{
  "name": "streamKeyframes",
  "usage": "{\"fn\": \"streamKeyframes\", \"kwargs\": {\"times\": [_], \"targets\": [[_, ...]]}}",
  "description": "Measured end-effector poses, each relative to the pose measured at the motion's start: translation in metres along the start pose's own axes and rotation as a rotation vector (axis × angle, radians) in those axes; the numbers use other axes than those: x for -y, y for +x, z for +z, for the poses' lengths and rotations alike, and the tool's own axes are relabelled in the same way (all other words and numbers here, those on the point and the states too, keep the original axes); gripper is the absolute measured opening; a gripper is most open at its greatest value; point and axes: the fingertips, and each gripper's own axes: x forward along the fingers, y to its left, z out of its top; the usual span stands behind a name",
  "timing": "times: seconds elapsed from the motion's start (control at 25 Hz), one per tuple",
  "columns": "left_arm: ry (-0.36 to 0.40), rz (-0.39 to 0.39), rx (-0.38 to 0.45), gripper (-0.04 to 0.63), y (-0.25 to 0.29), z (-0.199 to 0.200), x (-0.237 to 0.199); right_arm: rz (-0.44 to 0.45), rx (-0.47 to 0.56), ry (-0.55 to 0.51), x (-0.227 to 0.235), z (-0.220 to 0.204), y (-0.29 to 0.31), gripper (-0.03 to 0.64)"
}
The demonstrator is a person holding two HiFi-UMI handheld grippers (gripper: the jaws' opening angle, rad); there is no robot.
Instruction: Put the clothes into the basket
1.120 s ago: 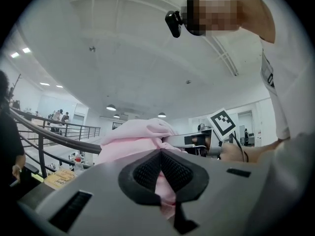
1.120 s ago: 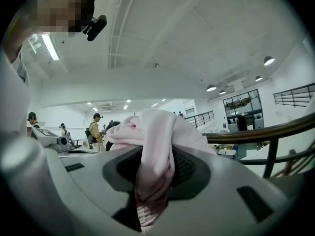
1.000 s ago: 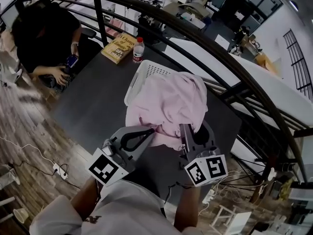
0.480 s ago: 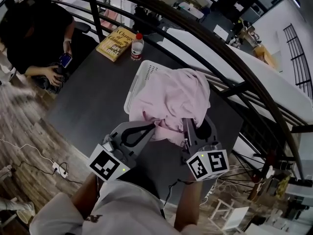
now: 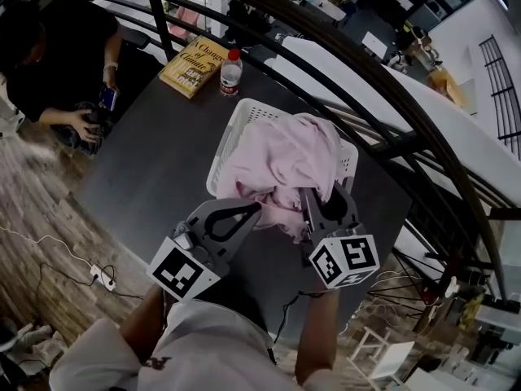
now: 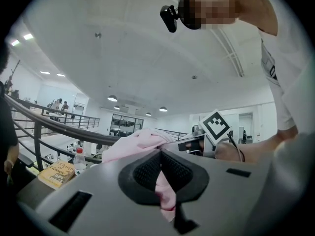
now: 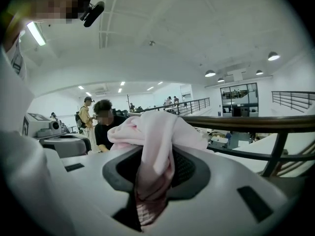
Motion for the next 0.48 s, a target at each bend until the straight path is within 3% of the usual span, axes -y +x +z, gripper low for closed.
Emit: {"fn": "streamKeyframes", "kwargs": {"times": [0.48], "targets": [[-0.02, 0.008, -0.02, 0.003, 0.016, -0.012, -0.017, 0.103, -0.171, -0.054, 0.013, -0.034, 0.053, 0.13]]}}
